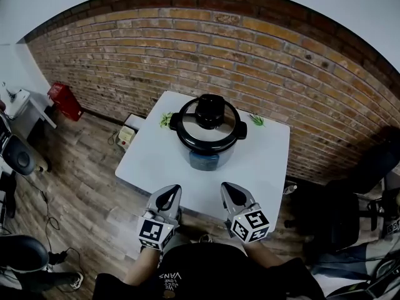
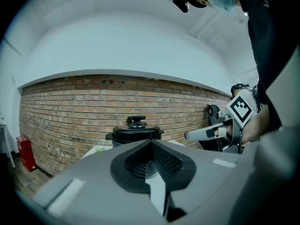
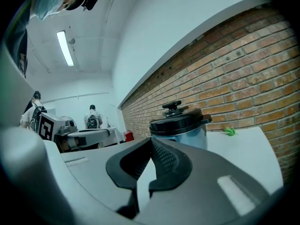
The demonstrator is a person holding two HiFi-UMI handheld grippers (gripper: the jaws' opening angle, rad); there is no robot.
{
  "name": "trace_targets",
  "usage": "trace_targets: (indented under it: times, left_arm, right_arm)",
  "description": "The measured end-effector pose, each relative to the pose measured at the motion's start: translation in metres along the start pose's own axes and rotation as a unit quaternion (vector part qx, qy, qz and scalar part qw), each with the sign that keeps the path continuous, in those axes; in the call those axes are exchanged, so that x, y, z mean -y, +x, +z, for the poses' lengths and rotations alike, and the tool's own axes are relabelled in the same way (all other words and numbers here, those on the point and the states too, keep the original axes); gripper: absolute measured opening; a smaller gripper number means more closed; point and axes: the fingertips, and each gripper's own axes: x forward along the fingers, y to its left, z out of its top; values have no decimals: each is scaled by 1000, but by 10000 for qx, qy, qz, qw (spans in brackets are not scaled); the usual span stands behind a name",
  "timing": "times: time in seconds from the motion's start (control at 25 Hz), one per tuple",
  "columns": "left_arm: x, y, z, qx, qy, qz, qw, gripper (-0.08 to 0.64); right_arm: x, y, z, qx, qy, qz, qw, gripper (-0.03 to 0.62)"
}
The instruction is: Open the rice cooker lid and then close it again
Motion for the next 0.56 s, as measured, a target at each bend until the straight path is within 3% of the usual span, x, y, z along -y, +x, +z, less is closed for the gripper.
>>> trace_targets:
  times: [0.56]
  left_arm:
    - [-8,6,-4,-53,31,-17,10000,0]
  right_arm:
    - [-2,10,2,-18,-31,68,10000,5]
